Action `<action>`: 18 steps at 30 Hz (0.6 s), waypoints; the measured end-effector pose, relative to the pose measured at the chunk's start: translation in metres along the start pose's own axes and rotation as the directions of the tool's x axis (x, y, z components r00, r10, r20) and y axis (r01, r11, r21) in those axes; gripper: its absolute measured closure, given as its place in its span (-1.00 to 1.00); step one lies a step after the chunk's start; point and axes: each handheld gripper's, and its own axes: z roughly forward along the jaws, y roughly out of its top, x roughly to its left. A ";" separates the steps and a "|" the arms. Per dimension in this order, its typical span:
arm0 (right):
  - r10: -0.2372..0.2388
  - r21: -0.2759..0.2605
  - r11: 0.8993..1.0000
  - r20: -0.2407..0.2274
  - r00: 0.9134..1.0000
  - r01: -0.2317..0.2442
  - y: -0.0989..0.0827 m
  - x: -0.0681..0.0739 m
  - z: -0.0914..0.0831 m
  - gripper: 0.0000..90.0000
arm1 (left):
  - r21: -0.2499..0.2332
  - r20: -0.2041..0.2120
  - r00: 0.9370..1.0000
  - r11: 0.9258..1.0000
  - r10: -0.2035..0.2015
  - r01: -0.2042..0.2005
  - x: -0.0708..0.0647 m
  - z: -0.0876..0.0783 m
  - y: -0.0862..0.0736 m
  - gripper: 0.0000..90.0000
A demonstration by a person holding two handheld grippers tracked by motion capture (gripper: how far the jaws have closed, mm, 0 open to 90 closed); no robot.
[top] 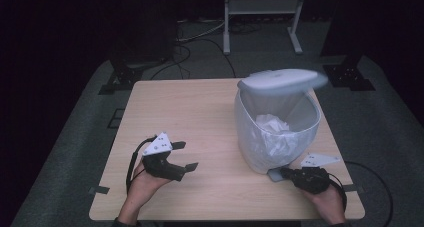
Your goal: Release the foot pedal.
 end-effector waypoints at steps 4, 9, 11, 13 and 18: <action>-0.004 -0.033 0.999 0.001 1.000 0.005 0.002 0.001 -0.009 0.67 | 0.014 -0.010 1.000 1.000 -0.015 0.016 0.000 -0.001 -0.010 -0.75; 0.012 -0.065 0.998 0.007 1.000 -0.012 0.000 0.000 -0.018 0.34 | 0.022 -0.017 1.000 0.999 -0.023 0.024 0.002 -0.002 -0.018 -0.82; 0.015 -0.070 0.997 0.009 1.000 -0.014 0.000 -0.001 -0.019 0.28 | 0.022 -0.022 0.999 0.999 -0.027 0.028 0.001 -0.002 -0.021 -0.83; 0.024 -0.076 0.997 0.008 1.000 -0.023 -0.001 -0.003 -0.021 0.18 | 0.027 -0.027 0.999 0.999 -0.029 0.030 0.002 -0.003 -0.025 -0.87; 0.027 -0.069 0.997 0.037 0.999 -0.024 -0.004 -0.005 -0.025 -0.14 | 0.033 -0.043 0.998 0.998 -0.046 0.048 0.002 -0.003 -0.035 -0.97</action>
